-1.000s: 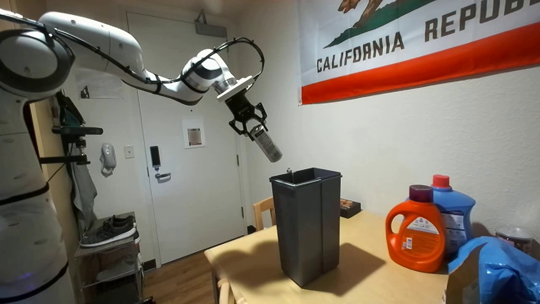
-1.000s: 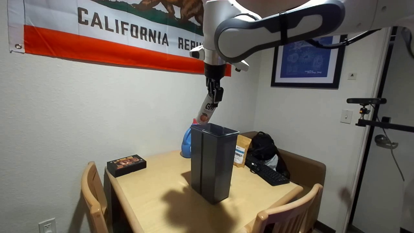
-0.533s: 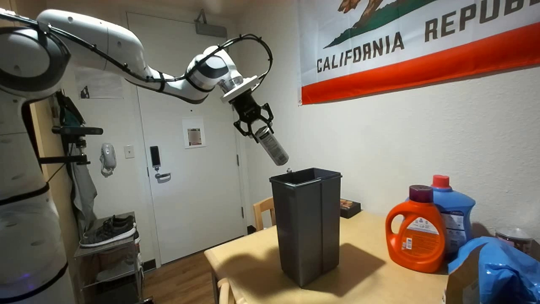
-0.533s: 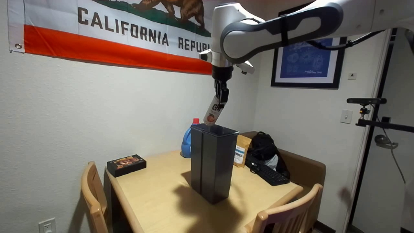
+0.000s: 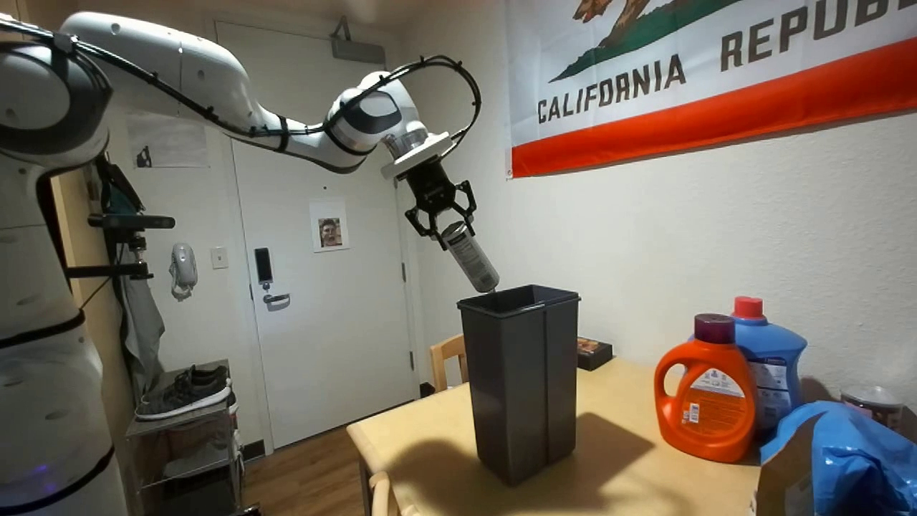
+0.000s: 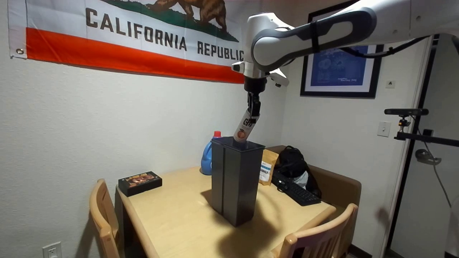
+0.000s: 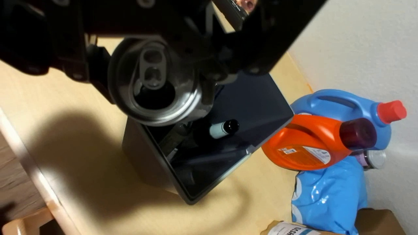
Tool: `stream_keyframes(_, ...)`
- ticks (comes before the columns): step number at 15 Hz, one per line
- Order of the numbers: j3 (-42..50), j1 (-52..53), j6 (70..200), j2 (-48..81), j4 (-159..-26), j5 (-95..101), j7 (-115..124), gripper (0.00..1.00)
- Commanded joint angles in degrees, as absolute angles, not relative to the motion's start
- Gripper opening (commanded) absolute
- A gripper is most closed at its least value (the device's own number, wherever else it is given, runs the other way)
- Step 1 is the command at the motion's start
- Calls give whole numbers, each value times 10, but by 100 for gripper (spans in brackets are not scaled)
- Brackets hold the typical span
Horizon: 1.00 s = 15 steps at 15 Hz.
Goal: Put the white can in the grey bin
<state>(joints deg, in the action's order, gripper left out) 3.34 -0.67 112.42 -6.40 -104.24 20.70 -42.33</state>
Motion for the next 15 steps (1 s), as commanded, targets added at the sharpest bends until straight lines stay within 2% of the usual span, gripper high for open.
stream_keyframes(1, 39, -15, 1119, -63, -1054, 185, -417, 37)
stream_keyframes(10, 56, -35, 1123, -22, -1052, 136, -426, 37)
stream_keyframes(15, 64, -50, 1110, 29, -1009, 88, -418, 37)
